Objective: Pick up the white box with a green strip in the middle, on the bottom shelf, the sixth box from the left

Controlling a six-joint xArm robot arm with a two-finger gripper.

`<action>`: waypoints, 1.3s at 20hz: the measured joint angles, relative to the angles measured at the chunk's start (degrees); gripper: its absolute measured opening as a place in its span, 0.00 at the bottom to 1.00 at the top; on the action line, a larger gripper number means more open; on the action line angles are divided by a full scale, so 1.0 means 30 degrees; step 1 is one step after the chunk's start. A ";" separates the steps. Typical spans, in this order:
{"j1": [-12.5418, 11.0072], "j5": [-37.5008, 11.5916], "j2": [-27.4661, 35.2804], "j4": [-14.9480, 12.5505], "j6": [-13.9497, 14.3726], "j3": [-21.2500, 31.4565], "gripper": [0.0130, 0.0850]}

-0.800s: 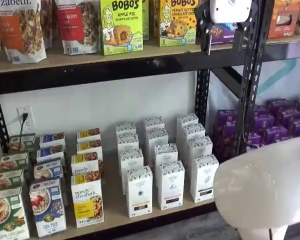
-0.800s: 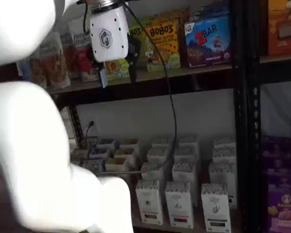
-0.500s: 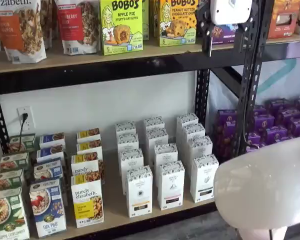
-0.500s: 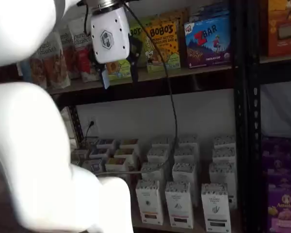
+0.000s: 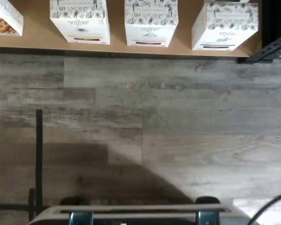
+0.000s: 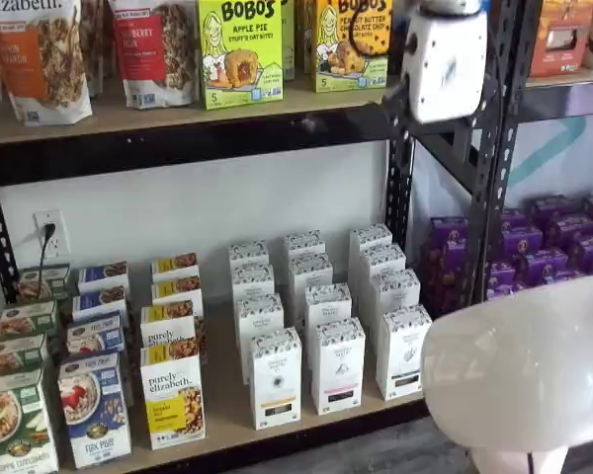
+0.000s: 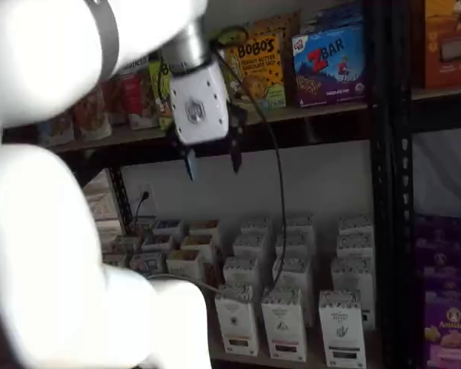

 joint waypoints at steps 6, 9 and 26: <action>-0.0953 -0.3904 0.0717 0.0377 -0.0896 0.3196 1.00; -0.1038 -0.5685 0.1428 -0.0318 -0.0762 0.4364 1.00; -0.2012 -1.5806 0.8110 -0.2089 -0.0110 0.7485 1.00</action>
